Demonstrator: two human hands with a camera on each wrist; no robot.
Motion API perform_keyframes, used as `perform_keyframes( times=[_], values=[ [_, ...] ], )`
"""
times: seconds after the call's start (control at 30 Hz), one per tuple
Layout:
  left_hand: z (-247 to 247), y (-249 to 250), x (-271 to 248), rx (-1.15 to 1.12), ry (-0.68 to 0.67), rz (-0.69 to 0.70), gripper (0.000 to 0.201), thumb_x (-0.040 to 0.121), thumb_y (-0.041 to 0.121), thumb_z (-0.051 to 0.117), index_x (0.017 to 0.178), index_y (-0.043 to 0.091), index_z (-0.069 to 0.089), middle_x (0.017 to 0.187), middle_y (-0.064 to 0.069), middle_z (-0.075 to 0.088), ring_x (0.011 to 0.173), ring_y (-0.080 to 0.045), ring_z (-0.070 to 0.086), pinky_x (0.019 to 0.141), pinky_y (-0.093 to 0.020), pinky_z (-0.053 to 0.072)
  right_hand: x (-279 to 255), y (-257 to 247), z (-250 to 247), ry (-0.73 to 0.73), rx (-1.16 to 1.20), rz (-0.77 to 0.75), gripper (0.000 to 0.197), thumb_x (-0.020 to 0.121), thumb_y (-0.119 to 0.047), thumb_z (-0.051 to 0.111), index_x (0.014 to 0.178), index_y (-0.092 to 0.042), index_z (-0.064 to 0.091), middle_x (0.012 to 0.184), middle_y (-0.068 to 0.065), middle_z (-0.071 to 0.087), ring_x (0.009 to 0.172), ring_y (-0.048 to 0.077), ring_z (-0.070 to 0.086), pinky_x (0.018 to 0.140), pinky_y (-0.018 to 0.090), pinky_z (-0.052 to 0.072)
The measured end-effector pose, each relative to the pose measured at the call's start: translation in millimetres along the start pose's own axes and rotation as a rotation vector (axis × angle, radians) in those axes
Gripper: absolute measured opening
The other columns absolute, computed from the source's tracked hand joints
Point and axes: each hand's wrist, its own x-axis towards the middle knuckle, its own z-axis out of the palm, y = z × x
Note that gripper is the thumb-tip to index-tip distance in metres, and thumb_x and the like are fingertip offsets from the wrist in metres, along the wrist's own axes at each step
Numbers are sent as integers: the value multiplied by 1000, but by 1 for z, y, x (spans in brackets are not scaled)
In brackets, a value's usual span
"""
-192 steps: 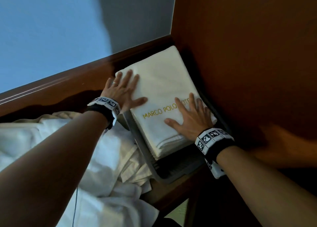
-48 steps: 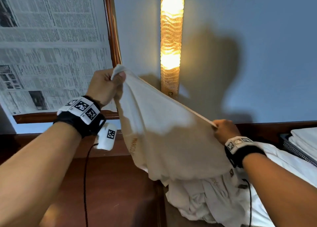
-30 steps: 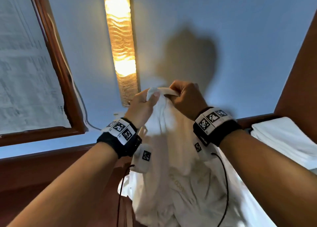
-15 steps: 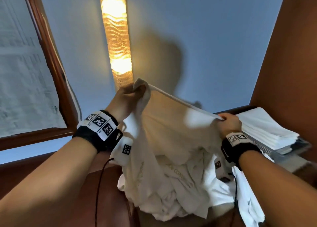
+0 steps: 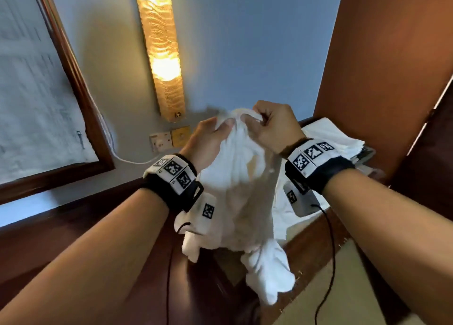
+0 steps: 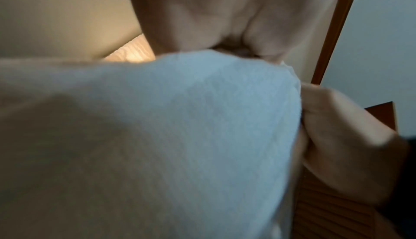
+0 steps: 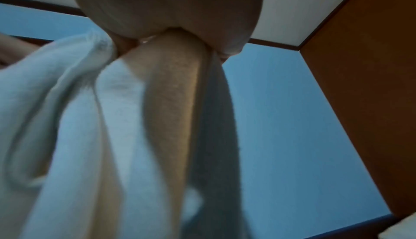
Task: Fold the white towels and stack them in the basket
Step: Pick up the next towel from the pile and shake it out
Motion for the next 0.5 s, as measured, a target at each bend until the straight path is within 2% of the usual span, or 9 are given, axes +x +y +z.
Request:
perform_keyframes(
  times=[0.07,0.1,0.17,0.23,0.3,0.4,0.47,0.5],
  values=[
    [-3,18,-8,56,39,9,39,91,50,53,62,25,56,62,13,47,61,-12,38,63,-30,28,-30,-2,-5,-58,-125,-23,33,87,-33,69,73,-19,42,53,-10,37,52,17,37,54,32,28],
    [-3,29,-13,121,46,12,44,97,46,52,60,23,47,56,12,39,54,-11,33,59,-31,25,-43,1,-3,-75,-176,-27,31,90,-30,68,77,-17,43,53,-11,37,54,20,38,55,33,26],
    [-2,45,-22,182,81,22,44,106,36,47,64,23,40,52,8,35,47,-6,33,55,-29,26,-68,15,1,-96,-238,97,25,95,-27,64,79,-11,52,58,-7,43,63,23,44,61,30,28],
    [-7,57,-27,46,165,-22,35,107,29,45,73,21,50,44,13,44,41,1,40,48,-17,33,-95,42,5,-149,-262,297,28,96,-22,59,70,-12,54,61,-7,45,71,23,49,64,30,30],
    [-22,58,-33,-89,199,-58,30,106,24,48,78,20,57,43,17,48,41,4,45,47,-10,35,-124,66,6,-229,-311,420,36,96,-17,56,61,-18,46,60,-4,45,73,27,52,62,32,29],
    [-36,47,-44,-122,147,-82,32,106,22,51,75,20,58,52,15,54,51,1,48,56,-17,41,-142,75,10,-281,-307,545,27,95,-13,53,69,-12,51,70,9,56,81,36,59,62,34,34],
    [-36,40,-52,-149,118,-113,30,105,23,50,78,18,61,58,14,58,56,-2,52,60,-19,43,-131,72,14,-206,-232,615,13,93,-7,53,82,-7,60,85,16,63,92,39,60,68,35,42],
    [-34,36,-54,-156,110,-132,29,105,25,51,80,18,63,60,12,60,57,-3,54,60,-19,45,-123,68,15,-126,-154,638,12,90,-3,53,90,-6,64,93,17,66,96,37,61,76,36,47]
  ],
)
